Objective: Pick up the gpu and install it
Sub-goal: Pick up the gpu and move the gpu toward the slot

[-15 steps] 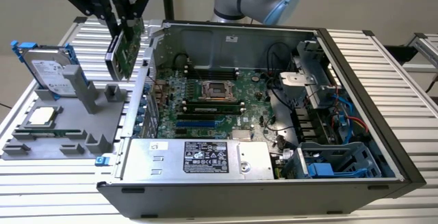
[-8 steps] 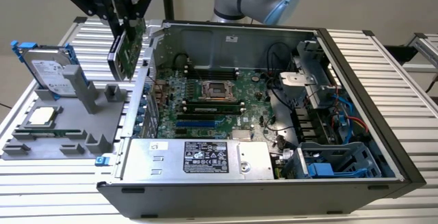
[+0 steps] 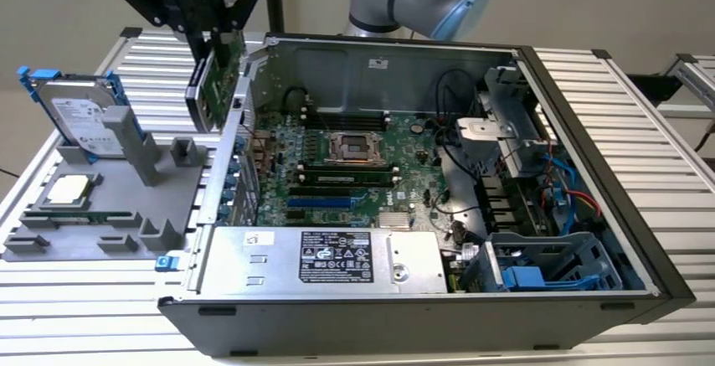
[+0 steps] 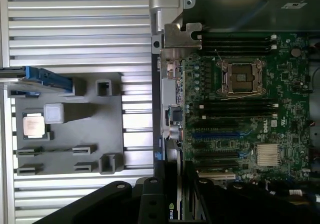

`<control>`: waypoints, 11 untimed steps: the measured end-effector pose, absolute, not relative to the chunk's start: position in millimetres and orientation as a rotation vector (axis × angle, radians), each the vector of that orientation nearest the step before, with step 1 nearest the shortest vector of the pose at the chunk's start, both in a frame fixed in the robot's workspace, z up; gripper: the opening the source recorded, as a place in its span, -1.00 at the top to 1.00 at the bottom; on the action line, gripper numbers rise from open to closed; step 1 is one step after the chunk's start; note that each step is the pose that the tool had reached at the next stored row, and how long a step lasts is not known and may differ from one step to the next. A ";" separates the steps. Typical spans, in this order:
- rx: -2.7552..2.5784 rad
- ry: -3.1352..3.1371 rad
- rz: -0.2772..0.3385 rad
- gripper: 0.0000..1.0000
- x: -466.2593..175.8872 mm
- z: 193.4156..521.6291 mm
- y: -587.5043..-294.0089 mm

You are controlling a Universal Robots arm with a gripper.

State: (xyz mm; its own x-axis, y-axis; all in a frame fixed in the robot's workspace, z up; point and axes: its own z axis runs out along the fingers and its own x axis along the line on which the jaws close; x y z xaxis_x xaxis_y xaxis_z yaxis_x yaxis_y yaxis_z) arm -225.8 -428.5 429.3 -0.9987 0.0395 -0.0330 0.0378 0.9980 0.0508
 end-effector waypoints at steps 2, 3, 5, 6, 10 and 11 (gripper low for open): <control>0.060 3.106 0.078 1.00 -222.3 429.3 -428.5; 0.060 3.106 0.078 1.00 -220.7 429.3 -428.5; 0.060 3.106 0.078 1.00 -217.9 429.3 -428.5; 0.060 3.107 0.078 1.00 -216.4 429.3 -428.5; 0.060 3.107 0.078 1.00 -211.0 429.3 -428.5; 0.060 3.107 0.078 1.00 -209.7 429.3 -428.5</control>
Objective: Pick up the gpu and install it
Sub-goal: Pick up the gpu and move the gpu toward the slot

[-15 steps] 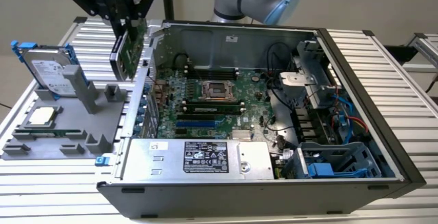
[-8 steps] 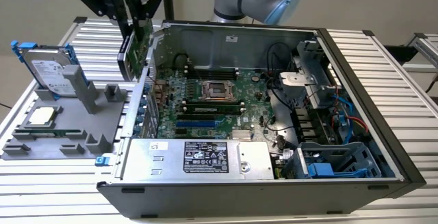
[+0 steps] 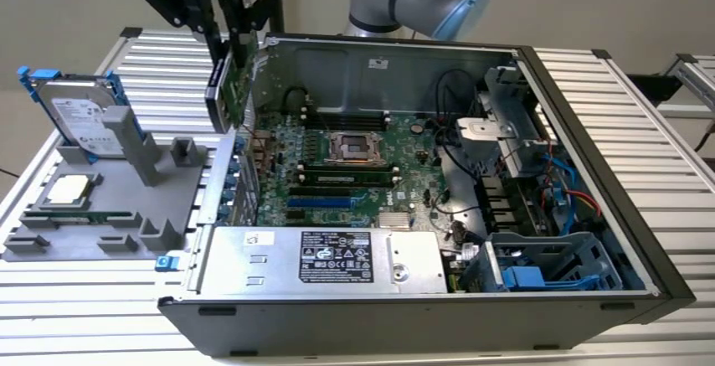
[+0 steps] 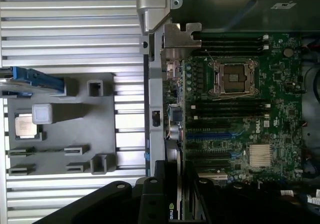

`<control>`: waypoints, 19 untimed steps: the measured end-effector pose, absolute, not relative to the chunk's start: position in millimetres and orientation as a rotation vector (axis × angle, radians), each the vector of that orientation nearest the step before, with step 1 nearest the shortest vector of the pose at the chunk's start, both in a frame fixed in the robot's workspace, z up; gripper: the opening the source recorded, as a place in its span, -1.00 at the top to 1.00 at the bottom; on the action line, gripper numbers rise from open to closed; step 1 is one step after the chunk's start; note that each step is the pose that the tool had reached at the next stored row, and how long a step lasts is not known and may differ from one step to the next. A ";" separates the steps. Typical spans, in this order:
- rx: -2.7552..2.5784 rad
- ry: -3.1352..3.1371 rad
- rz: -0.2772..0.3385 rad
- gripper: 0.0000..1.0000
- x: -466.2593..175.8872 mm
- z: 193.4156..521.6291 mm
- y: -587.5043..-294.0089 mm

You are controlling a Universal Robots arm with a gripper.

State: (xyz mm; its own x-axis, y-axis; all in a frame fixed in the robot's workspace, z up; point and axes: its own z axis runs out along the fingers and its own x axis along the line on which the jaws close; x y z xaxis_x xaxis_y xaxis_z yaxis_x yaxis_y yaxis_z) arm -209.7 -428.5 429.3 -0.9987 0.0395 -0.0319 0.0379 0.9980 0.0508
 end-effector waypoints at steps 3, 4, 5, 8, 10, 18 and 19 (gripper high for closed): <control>0.060 3.108 0.078 1.00 -205.9 429.3 -428.5; 0.060 3.108 0.078 1.00 -204.8 429.3 -428.5; 0.060 3.108 0.078 1.00 -204.0 429.3 -428.5; 0.060 3.109 0.078 1.00 -202.4 429.3 -428.6; 0.060 3.109 0.078 1.00 -201.8 429.3 -428.5; 0.060 3.109 0.078 1.00 -201.4 429.3 -428.5; 0.060 3.109 0.078 1.00 -201.1 429.3 -428.5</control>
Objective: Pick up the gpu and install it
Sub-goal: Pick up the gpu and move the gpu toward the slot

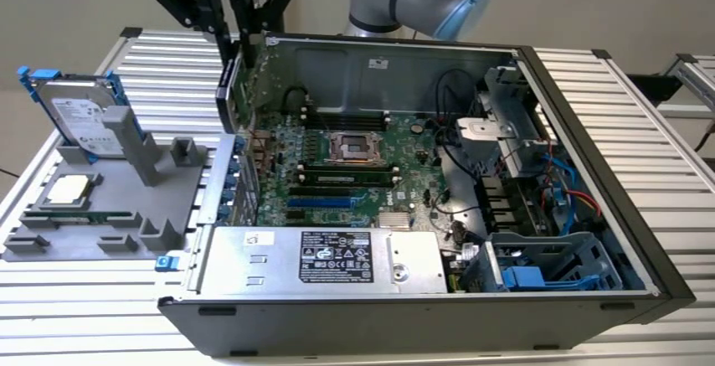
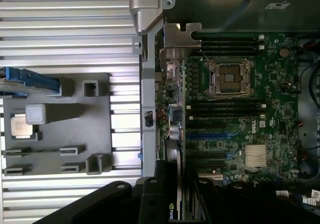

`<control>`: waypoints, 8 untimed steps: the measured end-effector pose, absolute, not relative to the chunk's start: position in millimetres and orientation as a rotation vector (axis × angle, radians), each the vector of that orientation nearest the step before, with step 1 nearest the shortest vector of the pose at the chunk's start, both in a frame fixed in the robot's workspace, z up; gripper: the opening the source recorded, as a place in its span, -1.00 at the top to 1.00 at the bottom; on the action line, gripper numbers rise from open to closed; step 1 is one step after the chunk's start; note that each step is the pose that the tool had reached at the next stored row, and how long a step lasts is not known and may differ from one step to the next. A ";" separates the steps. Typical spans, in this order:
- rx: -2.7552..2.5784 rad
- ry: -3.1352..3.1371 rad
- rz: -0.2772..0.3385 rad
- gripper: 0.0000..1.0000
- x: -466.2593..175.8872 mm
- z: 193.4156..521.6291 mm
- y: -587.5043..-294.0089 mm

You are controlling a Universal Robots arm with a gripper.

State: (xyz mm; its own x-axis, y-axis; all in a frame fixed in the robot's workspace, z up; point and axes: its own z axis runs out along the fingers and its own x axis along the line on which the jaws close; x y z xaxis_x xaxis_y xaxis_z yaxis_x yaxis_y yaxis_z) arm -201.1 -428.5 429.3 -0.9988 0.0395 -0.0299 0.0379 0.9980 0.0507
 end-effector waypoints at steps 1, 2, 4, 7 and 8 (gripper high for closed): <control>0.060 3.109 0.078 1.00 -200.4 429.3 -428.5; 0.060 3.109 0.078 1.00 -199.5 429.3 -428.5; 0.060 3.110 0.078 1.00 -197.0 429.3 -428.5; 0.060 3.112 0.078 1.00 -192.0 429.3 -428.5; 0.060 3.113 0.078 1.00 -190.1 429.3 -428.5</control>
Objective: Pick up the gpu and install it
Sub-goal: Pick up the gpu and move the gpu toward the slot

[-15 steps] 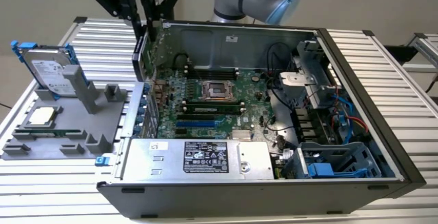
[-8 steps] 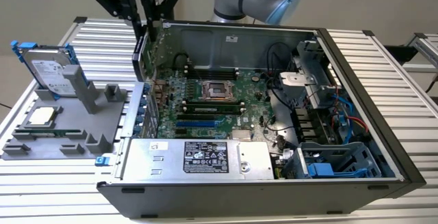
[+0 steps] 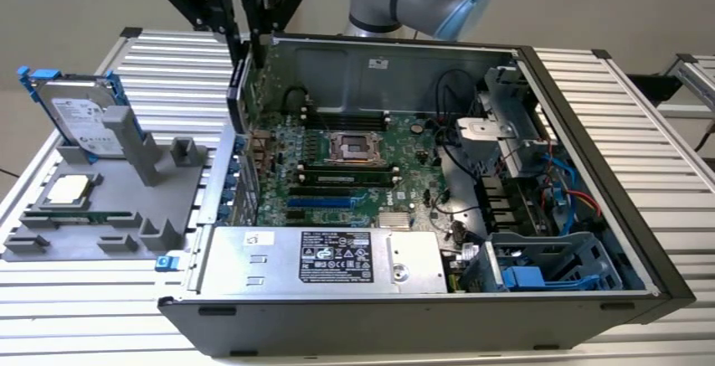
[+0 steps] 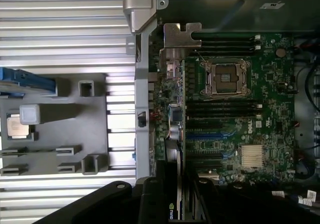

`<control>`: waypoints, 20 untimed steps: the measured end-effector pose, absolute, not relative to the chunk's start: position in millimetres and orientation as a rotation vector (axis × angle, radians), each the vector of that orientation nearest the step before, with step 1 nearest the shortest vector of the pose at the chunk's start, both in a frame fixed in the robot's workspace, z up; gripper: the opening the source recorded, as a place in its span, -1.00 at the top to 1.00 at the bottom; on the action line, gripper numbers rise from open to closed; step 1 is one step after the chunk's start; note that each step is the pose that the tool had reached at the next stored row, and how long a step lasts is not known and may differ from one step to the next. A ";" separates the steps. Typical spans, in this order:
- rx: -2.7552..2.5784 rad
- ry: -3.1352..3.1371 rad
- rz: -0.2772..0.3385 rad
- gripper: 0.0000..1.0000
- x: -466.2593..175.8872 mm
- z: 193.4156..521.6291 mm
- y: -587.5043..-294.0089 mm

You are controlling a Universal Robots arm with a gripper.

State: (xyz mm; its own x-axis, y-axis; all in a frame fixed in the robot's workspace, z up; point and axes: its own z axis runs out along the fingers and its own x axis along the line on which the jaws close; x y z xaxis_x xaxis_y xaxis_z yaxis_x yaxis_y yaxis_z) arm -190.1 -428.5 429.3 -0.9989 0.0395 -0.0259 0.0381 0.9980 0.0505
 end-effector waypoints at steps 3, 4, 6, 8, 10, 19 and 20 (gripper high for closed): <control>0.061 3.119 0.078 1.00 -184.5 429.3 -428.4; 0.061 3.121 0.078 1.00 -182.8 429.3 -428.4; 0.061 3.125 0.078 1.00 -179.4 429.3 -428.4; 0.061 3.127 0.077 1.00 -176.3 429.3 -428.4; 0.062 3.130 0.077 1.00 -173.3 429.3 -428.4; 0.063 3.150 0.077 1.00 -159.7 429.3 -428.3; 0.063 3.152 0.076 1.00 -158.3 429.3 -428.3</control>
